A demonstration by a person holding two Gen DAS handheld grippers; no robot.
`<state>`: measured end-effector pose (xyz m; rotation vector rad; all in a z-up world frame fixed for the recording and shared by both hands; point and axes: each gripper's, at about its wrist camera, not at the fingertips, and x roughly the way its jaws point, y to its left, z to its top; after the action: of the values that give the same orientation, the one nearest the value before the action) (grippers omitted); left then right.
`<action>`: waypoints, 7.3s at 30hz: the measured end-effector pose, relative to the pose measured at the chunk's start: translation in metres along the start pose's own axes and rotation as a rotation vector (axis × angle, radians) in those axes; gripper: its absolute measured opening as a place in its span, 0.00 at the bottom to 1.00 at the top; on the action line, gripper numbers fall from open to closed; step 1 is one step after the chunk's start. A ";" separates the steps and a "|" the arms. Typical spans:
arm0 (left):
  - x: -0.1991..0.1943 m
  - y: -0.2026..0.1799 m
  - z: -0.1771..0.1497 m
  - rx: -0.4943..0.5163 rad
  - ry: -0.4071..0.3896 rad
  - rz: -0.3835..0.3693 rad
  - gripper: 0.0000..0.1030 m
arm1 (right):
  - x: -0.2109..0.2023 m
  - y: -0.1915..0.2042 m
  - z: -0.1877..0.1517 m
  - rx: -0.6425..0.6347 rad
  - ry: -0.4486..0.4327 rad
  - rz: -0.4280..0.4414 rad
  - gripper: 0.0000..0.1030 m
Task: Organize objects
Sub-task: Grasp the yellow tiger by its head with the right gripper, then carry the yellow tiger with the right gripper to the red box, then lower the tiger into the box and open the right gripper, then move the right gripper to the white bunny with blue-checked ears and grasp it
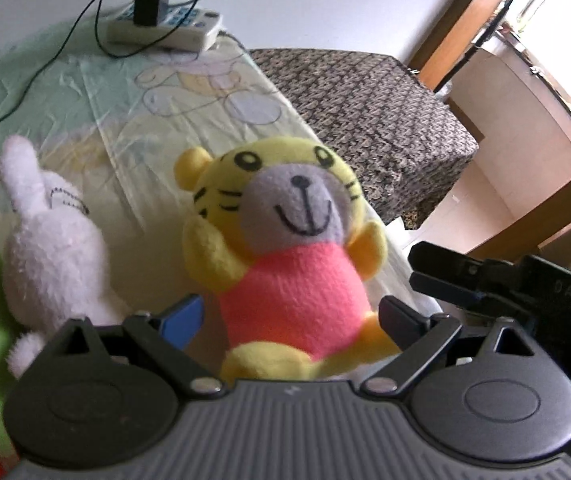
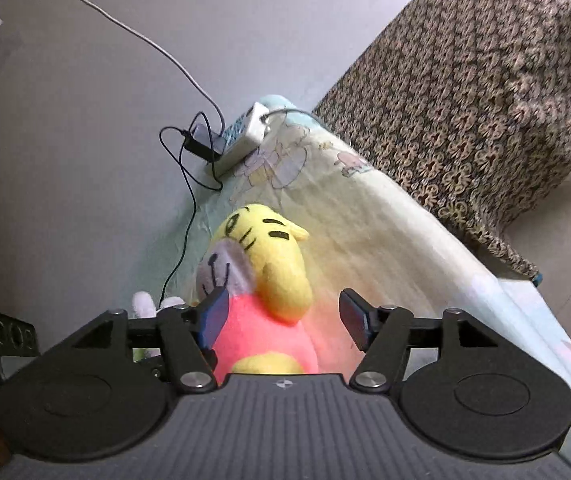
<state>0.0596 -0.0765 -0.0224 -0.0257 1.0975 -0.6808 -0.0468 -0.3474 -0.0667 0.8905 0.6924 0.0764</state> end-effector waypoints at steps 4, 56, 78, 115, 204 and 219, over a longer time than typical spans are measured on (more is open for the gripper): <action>0.011 0.005 0.007 -0.024 0.005 0.002 0.92 | 0.014 -0.008 0.010 0.030 0.013 0.029 0.63; -0.079 -0.002 -0.118 0.036 0.090 -0.112 0.74 | -0.001 0.084 -0.061 -0.266 0.542 0.292 0.48; -0.251 0.067 -0.159 0.020 -0.260 0.044 0.74 | 0.023 0.255 -0.104 -0.566 0.615 0.604 0.47; -0.208 0.258 -0.143 -0.219 -0.135 0.124 0.86 | 0.150 0.349 -0.203 -0.815 0.479 0.167 0.50; -0.188 0.099 -0.066 -0.146 -0.333 0.179 0.80 | 0.131 0.193 -0.095 -0.672 0.066 -0.091 0.48; -0.154 0.064 -0.066 -0.058 -0.244 0.110 0.80 | 0.100 0.107 -0.043 -0.452 0.076 -0.099 0.45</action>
<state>-0.0058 0.0748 0.0483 -0.0950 0.8763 -0.5318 0.0294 -0.2154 -0.0592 0.4207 0.7507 0.1716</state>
